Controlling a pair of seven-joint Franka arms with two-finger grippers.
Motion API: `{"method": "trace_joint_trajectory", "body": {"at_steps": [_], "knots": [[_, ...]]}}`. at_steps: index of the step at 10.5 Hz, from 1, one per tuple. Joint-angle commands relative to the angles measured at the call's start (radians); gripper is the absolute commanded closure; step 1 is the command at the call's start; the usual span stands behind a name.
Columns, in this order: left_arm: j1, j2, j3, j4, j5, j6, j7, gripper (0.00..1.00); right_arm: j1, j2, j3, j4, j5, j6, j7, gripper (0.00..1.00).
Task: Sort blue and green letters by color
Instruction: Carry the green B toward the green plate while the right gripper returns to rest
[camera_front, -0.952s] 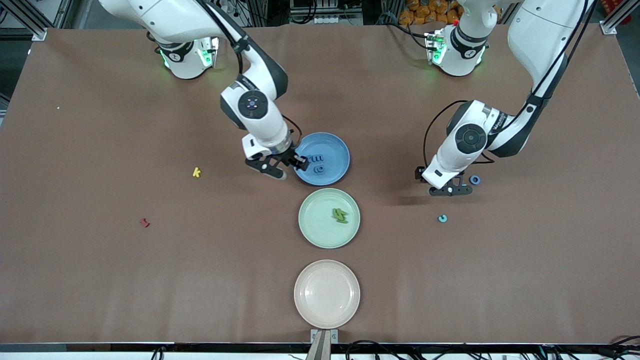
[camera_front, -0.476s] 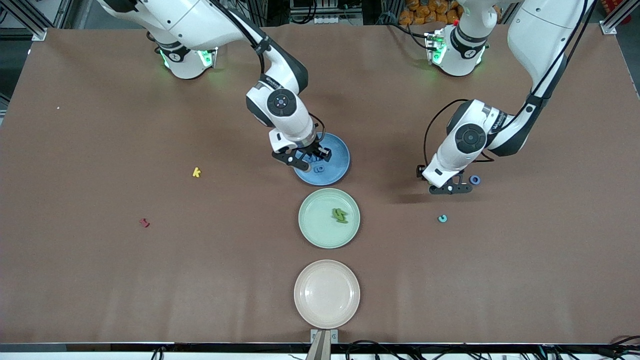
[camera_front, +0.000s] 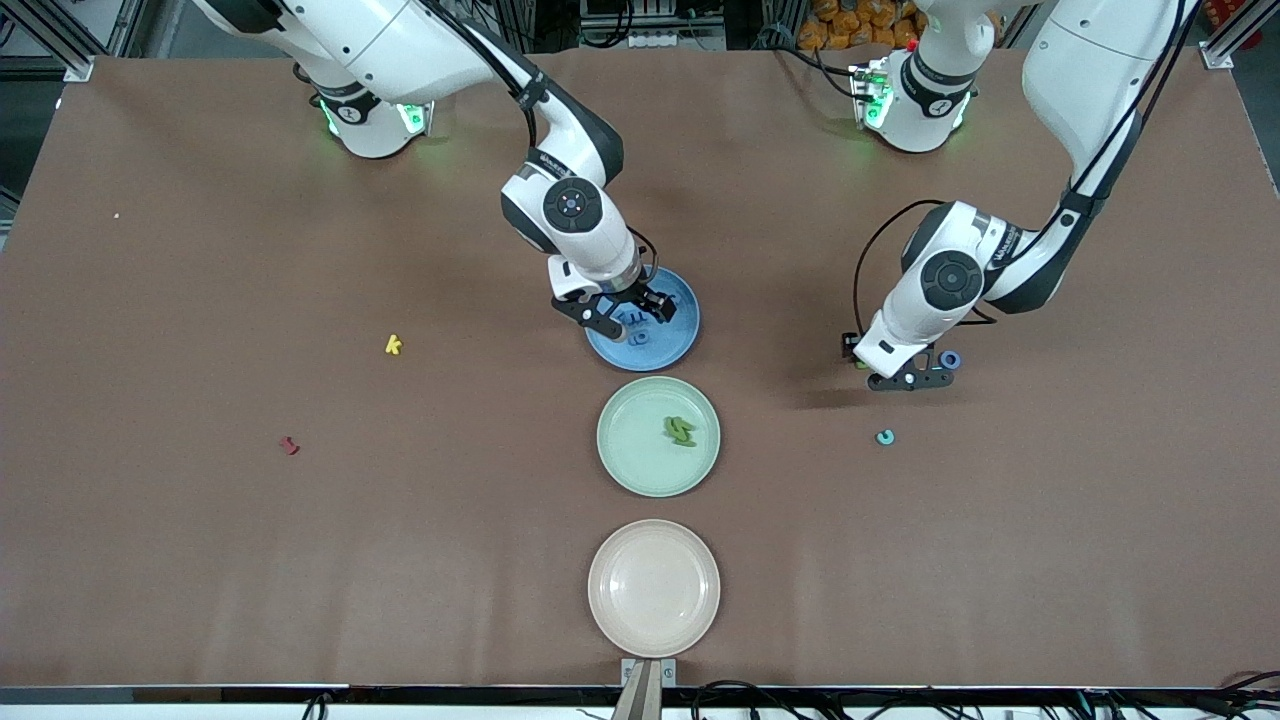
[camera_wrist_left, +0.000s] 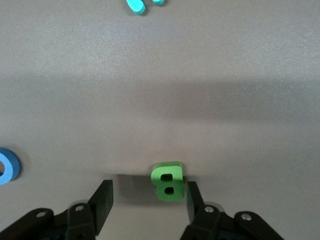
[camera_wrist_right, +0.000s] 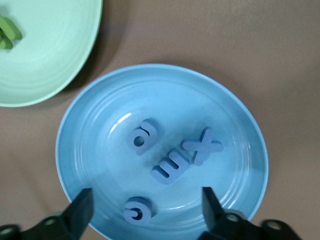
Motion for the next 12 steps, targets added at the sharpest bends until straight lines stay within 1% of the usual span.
{"method": "trace_joint_trajectory", "body": {"at_steps": [1,3,4,5,6,7,9,10,11,12], "knots": [[0.012,0.002,-0.012,-0.011,0.007,0.023,-0.006,0.32,-0.056,-0.013,0.010,0.013,0.003,-0.082,-0.027,0.00],[0.012,0.010,-0.012,-0.011,0.007,0.037,-0.006,0.33,-0.128,-0.046,0.010,0.010,-0.006,-0.148,-0.080,0.00],[0.012,0.010,-0.012,-0.011,0.007,0.037,-0.006,0.37,-0.170,-0.069,0.010,0.015,-0.024,-0.208,-0.100,0.00],[0.012,0.010,-0.012,-0.011,0.007,0.037,-0.006,0.42,-0.215,-0.092,0.010,0.015,-0.041,-0.232,-0.118,0.00],[0.010,0.010,-0.012,-0.011,0.007,0.037,-0.006,0.49,-0.258,-0.114,0.008,0.012,-0.047,-0.265,-0.170,0.00],[0.007,0.010,-0.012,-0.009,0.007,0.039,-0.006,0.58,-0.303,-0.131,0.002,0.013,-0.049,-0.330,-0.237,0.00],[0.004,0.014,-0.012,-0.006,0.007,0.039,-0.005,0.80,-0.392,-0.167,-0.025,0.012,-0.050,-0.384,-0.392,0.00],[0.002,0.014,-0.012,-0.006,0.007,0.039,-0.005,0.94,-0.423,-0.183,-0.054,0.012,-0.050,-0.391,-0.473,0.00],[0.002,0.008,-0.012,-0.005,0.007,0.039,-0.005,1.00,-0.447,-0.200,-0.096,0.012,-0.050,-0.392,-0.564,0.00],[0.002,0.001,-0.013,0.001,0.007,0.039,-0.005,1.00,-0.466,-0.210,-0.133,0.012,-0.050,-0.392,-0.631,0.00]]}}
